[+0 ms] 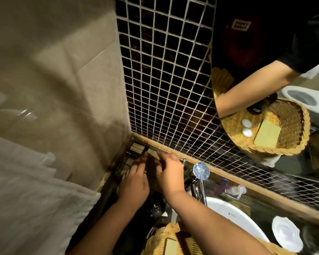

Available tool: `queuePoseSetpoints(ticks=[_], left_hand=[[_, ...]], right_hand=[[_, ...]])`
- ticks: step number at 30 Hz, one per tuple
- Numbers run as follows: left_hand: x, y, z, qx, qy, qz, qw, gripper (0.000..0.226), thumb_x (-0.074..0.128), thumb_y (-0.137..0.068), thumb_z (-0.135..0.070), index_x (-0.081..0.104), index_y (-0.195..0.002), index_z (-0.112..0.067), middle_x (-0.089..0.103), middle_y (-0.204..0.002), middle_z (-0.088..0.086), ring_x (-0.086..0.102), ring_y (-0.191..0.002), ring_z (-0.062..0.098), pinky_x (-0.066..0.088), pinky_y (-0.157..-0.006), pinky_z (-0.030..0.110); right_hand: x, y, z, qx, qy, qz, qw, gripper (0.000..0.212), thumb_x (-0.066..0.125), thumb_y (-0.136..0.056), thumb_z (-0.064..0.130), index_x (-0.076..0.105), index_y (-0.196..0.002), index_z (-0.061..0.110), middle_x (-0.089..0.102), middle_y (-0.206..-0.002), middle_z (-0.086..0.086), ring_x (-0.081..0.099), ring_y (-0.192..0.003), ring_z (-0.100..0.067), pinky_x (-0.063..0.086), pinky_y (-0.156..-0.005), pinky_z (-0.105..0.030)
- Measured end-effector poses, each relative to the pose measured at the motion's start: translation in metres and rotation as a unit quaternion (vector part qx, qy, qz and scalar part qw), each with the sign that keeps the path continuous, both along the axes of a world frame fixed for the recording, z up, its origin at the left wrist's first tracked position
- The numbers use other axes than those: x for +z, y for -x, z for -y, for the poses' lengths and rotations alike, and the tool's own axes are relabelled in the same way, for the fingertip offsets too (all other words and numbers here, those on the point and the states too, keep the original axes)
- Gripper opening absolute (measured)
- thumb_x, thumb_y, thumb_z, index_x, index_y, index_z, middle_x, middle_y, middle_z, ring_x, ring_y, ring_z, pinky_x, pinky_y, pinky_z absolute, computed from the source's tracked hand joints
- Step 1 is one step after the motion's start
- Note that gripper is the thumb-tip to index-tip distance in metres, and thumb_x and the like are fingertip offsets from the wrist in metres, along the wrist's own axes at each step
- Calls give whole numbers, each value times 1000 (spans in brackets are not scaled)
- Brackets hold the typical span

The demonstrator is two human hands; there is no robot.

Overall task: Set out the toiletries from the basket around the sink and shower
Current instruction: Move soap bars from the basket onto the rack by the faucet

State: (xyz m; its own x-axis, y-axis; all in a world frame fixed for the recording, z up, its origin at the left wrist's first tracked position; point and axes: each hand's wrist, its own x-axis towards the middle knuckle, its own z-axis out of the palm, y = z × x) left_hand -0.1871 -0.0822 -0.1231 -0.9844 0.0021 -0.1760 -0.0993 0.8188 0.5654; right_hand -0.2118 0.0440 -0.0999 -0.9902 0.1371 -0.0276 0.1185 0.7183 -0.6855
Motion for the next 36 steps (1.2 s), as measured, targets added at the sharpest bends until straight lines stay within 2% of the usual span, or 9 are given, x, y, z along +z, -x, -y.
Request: queuePoseSetpoints(ticks=[10, 19, 22, 24, 26, 29, 31, 34, 36], left_hand=[[-8, 0, 1, -60, 87, -31, 994, 69, 58, -87, -23, 34, -152, -28, 41, -148, 10, 47, -126, 30, 36, -108, 42], [-7, 6, 3, -91, 180, -27, 979, 46, 53, -91, -31, 49, -137, -30, 45, -144, 5, 49, -119, 27, 33, -102, 37], [-9, 6, 7, -108, 214, -43, 970, 43, 61, -87, -34, 59, -129, -27, 54, -137, 9, 57, -105, 30, 40, -88, 40], [-7, 6, 10, -122, 229, -65, 964, 48, 71, -78, -31, 63, -124, -24, 62, -126, 9, 60, -96, 29, 43, -81, 40], [-6, 7, 13, -125, 245, -76, 958, 51, 68, -80, -33, 60, -130, -24, 62, -127, 6, 60, -103, 27, 43, -86, 40], [-8, 14, 19, -111, 252, -58, 960, 76, 60, -83, -38, 33, -153, -27, 30, -160, 3, 37, -139, 24, 33, -101, 40], [-10, 19, 24, -108, 255, -46, 960, 89, 59, -80, -37, 15, -157, -26, 7, -165, 0, 14, -151, 21, 28, -107, 41], [-18, 23, 28, -114, 255, -46, 959, 90, 61, -73, -36, 26, -156, -22, 16, -164, 2, 14, -151, 20, 25, -109, 44], [-21, 24, 28, -122, 267, -46, 955, 88, 59, -72, -37, 33, -154, -20, 22, -163, 4, 14, -151, 22, 17, -113, 47]], right_hand=[[-14, 6, 4, 72, -37, 62, 995, 44, 59, -84, 13, 64, -126, 27, 68, -113, -6, 65, -103, -25, 49, -90, -29], [-17, 0, 11, 75, -61, 51, 994, 29, 53, -85, 21, 67, -110, 20, 71, -105, -7, 67, -93, -28, 53, -80, -33], [-20, -9, 13, 104, -70, 79, 989, 45, 49, -83, 25, 61, -125, 14, 63, -127, -7, 65, -109, -26, 52, -88, -30], [-20, -16, 15, 119, -80, 123, 982, 69, 48, -85, 33, 38, -149, 11, 42, -154, -11, 59, -123, -26, 52, -96, -33], [-18, -23, 17, 113, -56, 176, 976, 84, 52, -88, 37, 15, -158, 10, 26, -162, -12, 60, -123, -28, 51, -97, -37], [-19, -23, 19, 81, -2, 205, 975, 103, 59, -82, 43, -3, -158, 10, 53, -146, -14, 62, -120, -27, 51, -96, -36], [-23, -17, 19, 55, 25, 215, 975, 112, 64, -76, 40, -8, -157, 13, 67, -127, -9, 66, -114, -25, 53, -92, -35], [-26, -6, 16, 38, 47, 244, 968, 116, 69, -72, 30, -9, -158, 21, 72, -116, -4, 67, -110, -25, 53, -88, -31], [-25, 1, 15, 45, 61, 240, 968, 112, 67, -67, 34, 6, -159, 22, 67, -127, -6, 63, -119, -26, 52, -94, -32]])
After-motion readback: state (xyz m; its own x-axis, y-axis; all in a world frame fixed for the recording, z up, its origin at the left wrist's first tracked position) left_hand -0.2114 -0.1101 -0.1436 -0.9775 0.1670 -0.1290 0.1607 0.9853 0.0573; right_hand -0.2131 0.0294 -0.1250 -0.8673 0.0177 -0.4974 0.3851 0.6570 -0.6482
